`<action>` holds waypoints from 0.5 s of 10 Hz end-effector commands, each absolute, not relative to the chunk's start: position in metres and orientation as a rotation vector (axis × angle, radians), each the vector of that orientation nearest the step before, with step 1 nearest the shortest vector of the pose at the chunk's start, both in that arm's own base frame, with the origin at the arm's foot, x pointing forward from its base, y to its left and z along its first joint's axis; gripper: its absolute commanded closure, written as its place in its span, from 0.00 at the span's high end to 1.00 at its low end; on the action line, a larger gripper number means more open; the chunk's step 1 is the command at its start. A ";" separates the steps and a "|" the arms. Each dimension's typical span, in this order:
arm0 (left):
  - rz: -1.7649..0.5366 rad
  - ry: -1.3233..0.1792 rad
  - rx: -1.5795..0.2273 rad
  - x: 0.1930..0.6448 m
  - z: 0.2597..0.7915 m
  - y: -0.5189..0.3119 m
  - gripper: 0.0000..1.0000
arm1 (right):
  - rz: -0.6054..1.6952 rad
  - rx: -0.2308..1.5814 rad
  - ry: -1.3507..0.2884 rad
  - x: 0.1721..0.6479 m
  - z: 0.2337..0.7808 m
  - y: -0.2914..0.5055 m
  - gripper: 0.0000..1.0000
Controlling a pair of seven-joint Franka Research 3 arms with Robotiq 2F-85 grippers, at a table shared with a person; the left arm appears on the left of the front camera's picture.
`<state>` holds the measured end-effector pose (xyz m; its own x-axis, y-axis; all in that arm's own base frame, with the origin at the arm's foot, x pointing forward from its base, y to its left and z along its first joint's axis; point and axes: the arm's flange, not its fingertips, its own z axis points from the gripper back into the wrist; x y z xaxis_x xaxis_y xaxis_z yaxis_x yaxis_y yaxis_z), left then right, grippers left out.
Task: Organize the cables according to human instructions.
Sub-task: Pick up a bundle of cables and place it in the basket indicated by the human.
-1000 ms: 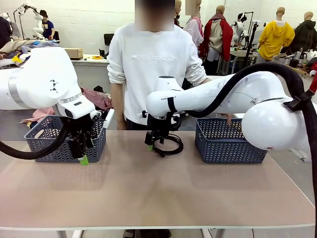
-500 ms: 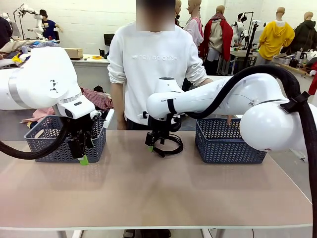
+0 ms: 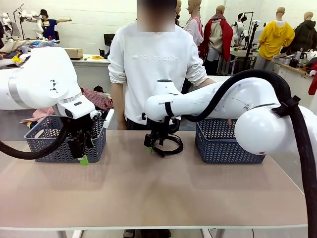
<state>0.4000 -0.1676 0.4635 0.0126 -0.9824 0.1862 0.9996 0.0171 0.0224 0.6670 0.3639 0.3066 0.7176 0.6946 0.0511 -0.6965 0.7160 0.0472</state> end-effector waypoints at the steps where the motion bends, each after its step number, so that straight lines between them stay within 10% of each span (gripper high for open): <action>1: -1.549 -0.167 -0.125 0.400 0.464 -0.166 1.00 | 0.739 0.013 -0.043 0.677 0.310 0.374 1.00; 4: -1.549 -0.167 -0.125 0.400 0.464 -0.166 1.00 | 0.734 0.008 -0.060 0.677 0.312 0.377 0.60; 5: -1.549 -0.167 -0.125 0.400 0.464 -0.166 1.00 | 0.735 0.006 -0.063 0.677 0.311 0.378 0.75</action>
